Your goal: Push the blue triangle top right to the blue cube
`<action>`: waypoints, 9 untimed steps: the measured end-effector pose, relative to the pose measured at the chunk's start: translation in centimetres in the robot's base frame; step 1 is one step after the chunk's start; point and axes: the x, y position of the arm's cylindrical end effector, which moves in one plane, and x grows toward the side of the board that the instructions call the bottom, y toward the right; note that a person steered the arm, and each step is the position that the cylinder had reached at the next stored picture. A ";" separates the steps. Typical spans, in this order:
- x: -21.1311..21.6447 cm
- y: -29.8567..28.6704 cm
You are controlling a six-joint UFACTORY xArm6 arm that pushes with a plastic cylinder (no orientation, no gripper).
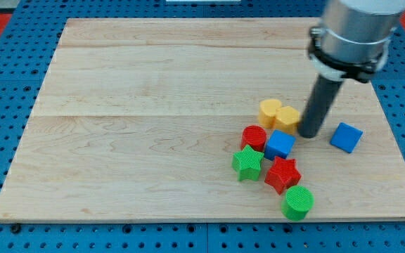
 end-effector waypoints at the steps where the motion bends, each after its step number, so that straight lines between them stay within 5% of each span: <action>1: -3.1 -2.8; 3: -9.0 -10.0; 5: -10.5 4.1; 6: -7.2 9.8; 7: 0.3 12.6; 9: 3.9 12.1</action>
